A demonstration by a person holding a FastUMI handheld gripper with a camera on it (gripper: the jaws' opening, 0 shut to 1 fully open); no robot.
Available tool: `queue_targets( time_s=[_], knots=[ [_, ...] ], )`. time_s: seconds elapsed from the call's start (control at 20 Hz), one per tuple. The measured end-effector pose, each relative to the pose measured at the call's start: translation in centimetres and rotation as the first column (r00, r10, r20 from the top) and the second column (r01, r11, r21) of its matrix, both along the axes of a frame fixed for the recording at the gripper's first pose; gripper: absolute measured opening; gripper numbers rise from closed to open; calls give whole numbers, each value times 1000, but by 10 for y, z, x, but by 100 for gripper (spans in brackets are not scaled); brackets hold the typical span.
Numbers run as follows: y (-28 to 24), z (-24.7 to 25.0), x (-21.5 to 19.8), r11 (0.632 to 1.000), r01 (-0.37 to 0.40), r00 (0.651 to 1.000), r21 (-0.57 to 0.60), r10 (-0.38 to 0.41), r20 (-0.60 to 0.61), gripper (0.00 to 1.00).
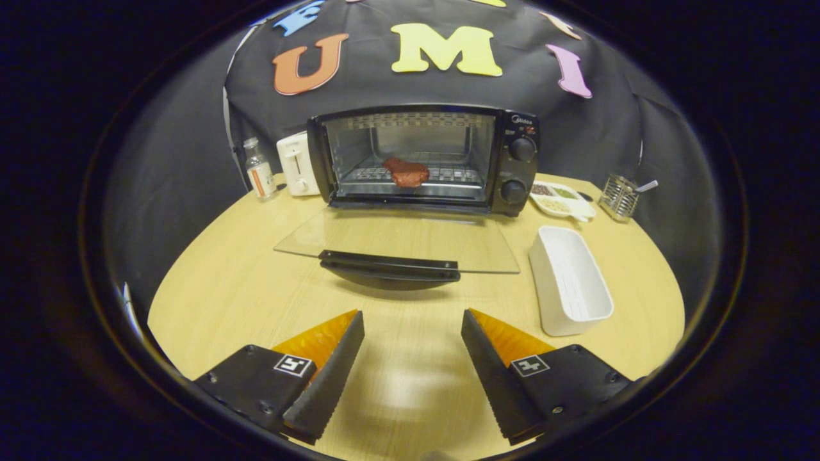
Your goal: Open the toaster oven, put the food inside, and close the toaster oven door.
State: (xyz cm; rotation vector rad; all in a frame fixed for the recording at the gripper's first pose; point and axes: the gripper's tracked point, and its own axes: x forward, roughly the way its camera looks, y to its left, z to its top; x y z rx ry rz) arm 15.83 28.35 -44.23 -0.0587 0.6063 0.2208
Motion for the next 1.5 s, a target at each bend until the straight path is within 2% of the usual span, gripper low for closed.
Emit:
queue_targets(
  time_s=[0.25, 0.45, 0.7, 1.1, 1.5],
  knots=[
    [16, -14, 24, 1000, 1, 1000, -12, -1, -14, 98],
    [20, -19, 38, 999, 32, 999, 12, -32, -43, 98],
    [23, -10, 38, 1000, 10, 998, -2, -10, -57, 98],
    [25, 67, 53, 1000, -14, 1000, -5, 14, 8, 98],
    [36, 156, 120, 999, -37, 991, 27, 33, 129, 98]
  ],
)
